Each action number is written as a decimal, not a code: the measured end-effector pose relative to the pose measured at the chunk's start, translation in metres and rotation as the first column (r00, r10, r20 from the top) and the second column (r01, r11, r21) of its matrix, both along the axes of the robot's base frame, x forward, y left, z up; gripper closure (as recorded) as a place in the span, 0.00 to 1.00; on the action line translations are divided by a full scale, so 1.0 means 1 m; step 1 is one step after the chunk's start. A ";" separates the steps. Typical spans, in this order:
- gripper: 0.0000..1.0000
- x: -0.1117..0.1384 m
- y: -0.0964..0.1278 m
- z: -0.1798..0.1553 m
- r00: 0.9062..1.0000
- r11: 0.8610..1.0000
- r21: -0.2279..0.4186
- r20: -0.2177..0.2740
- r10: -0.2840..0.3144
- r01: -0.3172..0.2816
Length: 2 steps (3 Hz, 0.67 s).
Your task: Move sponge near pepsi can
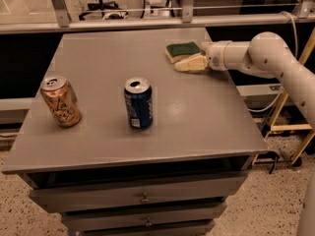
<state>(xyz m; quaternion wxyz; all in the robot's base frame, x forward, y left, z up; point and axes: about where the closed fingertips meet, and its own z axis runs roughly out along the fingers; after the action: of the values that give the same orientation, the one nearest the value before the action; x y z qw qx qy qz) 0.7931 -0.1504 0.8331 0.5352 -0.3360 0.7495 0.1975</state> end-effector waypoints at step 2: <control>0.65 0.001 0.006 -0.002 1.000 1.000 0.002 -0.003 0.008 -0.008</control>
Offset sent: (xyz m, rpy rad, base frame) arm 0.0004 0.0029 -0.0011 0.0009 0.0015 0.0038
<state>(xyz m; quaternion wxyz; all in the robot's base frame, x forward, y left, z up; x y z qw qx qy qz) 0.7938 -0.1442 0.8307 0.5334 -0.3383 0.7488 0.2009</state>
